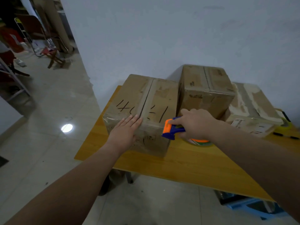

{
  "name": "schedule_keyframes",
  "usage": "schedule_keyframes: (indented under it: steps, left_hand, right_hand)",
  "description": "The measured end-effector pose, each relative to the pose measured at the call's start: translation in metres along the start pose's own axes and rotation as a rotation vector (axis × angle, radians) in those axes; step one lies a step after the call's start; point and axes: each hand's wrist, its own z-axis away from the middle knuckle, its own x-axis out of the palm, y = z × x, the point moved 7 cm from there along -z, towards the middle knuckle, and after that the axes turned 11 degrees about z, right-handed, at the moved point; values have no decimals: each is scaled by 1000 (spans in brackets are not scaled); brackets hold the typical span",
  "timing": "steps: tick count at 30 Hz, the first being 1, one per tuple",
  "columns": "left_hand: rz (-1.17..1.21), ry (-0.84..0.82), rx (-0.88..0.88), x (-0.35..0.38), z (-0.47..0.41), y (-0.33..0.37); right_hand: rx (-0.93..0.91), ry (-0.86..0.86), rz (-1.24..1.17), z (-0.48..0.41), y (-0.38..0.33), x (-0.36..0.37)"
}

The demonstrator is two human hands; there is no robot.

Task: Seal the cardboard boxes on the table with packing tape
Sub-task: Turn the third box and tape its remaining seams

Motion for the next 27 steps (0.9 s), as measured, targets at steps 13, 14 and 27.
schedule_keyframes:
  steps: [13,14,27]
  left_hand:
    - [14,-25,86,18,-6,63]
    - [3,-26,86,17,-6,62]
    - [-91,16,-4,26,-8,71]
  right_hand:
    - [6,29,21,-4,-1,0]
    - [8,32,29,-3,0,-1]
    - [65,33,33,81,82,55]
